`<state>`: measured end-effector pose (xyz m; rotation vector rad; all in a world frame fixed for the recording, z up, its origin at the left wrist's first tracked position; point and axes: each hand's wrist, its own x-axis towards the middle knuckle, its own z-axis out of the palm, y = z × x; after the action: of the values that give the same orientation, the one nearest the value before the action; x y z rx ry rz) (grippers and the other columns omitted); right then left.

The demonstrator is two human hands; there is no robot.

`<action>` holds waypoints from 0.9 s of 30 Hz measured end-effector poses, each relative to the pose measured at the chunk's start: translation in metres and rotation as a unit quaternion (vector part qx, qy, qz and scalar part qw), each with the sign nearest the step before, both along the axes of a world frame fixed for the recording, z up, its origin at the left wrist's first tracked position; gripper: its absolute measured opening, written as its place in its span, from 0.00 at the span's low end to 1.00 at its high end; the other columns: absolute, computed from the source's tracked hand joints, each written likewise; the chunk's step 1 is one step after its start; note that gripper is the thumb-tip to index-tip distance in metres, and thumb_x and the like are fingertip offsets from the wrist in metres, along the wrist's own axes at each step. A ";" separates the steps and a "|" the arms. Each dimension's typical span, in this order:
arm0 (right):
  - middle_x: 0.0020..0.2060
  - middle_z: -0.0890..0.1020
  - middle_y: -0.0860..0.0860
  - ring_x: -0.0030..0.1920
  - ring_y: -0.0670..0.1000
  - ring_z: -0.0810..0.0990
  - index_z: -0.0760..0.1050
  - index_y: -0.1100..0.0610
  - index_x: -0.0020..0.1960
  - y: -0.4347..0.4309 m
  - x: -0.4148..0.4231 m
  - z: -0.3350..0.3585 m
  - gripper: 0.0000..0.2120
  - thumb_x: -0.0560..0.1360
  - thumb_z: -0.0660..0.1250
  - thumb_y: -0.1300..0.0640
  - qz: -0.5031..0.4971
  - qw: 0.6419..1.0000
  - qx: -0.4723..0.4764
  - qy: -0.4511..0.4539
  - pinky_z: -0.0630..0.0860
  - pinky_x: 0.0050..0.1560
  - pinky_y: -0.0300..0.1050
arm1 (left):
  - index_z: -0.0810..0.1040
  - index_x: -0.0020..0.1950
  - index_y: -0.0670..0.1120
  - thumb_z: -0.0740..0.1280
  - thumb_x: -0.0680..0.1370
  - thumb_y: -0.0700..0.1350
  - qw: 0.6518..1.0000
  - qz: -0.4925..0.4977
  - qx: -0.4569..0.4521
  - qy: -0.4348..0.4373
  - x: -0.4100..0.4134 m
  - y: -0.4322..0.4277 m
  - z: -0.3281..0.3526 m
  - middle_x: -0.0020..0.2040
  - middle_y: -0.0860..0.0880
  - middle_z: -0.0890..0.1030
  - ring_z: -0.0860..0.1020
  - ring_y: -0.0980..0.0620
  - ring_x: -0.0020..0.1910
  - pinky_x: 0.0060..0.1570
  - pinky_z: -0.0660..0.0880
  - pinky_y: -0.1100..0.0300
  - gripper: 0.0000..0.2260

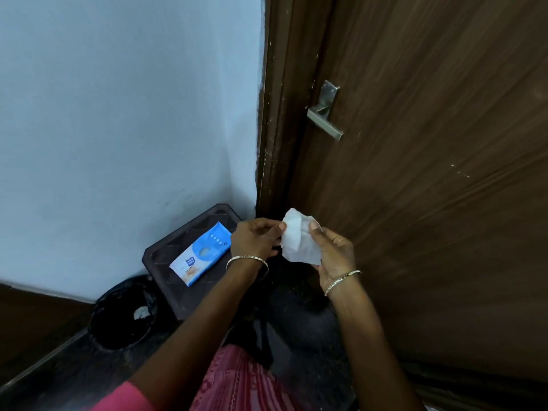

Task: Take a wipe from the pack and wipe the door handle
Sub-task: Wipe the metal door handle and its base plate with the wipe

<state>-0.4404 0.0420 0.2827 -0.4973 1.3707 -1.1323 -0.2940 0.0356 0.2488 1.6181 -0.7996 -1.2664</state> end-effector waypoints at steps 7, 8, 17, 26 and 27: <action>0.32 0.85 0.48 0.36 0.48 0.82 0.82 0.56 0.38 -0.040 -0.002 -0.015 0.10 0.78 0.71 0.58 -0.012 0.993 -0.054 0.103 0.79 0.43 0.46 | 0.85 0.40 0.47 0.73 0.75 0.44 0.994 0.005 -0.024 -0.111 0.019 -0.034 0.008 0.34 0.49 0.84 0.78 0.57 0.24 0.29 0.76 0.62 0.04; 0.31 0.84 0.47 0.35 0.47 0.81 0.82 0.55 0.38 -0.047 -0.003 -0.015 0.10 0.78 0.71 0.58 -0.009 0.988 -0.070 0.136 0.78 0.42 0.45 | 0.86 0.43 0.45 0.73 0.76 0.43 0.990 -0.013 -0.033 -0.139 0.024 -0.040 0.011 0.36 0.48 0.84 0.79 0.54 0.27 0.33 0.77 0.60 0.03; 0.29 0.77 0.56 0.34 0.51 0.74 0.79 0.59 0.32 -0.102 -0.027 0.032 0.16 0.76 0.72 0.54 0.113 0.938 -0.143 0.295 0.69 0.36 0.48 | 0.86 0.52 0.45 0.66 0.80 0.40 0.936 -0.174 -0.152 -0.265 0.063 -0.109 0.053 0.47 0.47 0.86 0.81 0.51 0.45 0.47 0.77 0.59 0.09; 0.46 0.86 0.59 0.47 0.55 0.85 0.82 0.66 0.51 -0.119 -0.040 0.102 0.19 0.81 0.64 0.49 0.183 0.969 -0.064 0.150 0.82 0.45 0.49 | 0.80 0.55 0.41 0.57 0.84 0.39 0.956 -0.249 -0.152 0.039 0.039 -0.166 0.088 0.44 0.47 0.83 0.80 0.56 0.40 0.37 0.79 0.64 0.11; 0.49 0.87 0.58 0.49 0.54 0.86 0.83 0.62 0.53 -0.122 -0.041 0.106 0.18 0.81 0.63 0.48 0.182 0.973 -0.056 0.130 0.83 0.48 0.50 | 0.80 0.55 0.40 0.57 0.84 0.39 0.953 -0.254 -0.155 0.055 0.037 -0.171 0.091 0.43 0.49 0.83 0.80 0.58 0.39 0.36 0.78 0.65 0.11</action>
<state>-0.4819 -0.0799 0.3887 -0.9640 1.3702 -0.8659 -0.2574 -0.1357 0.3402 1.1137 -1.3272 -1.4772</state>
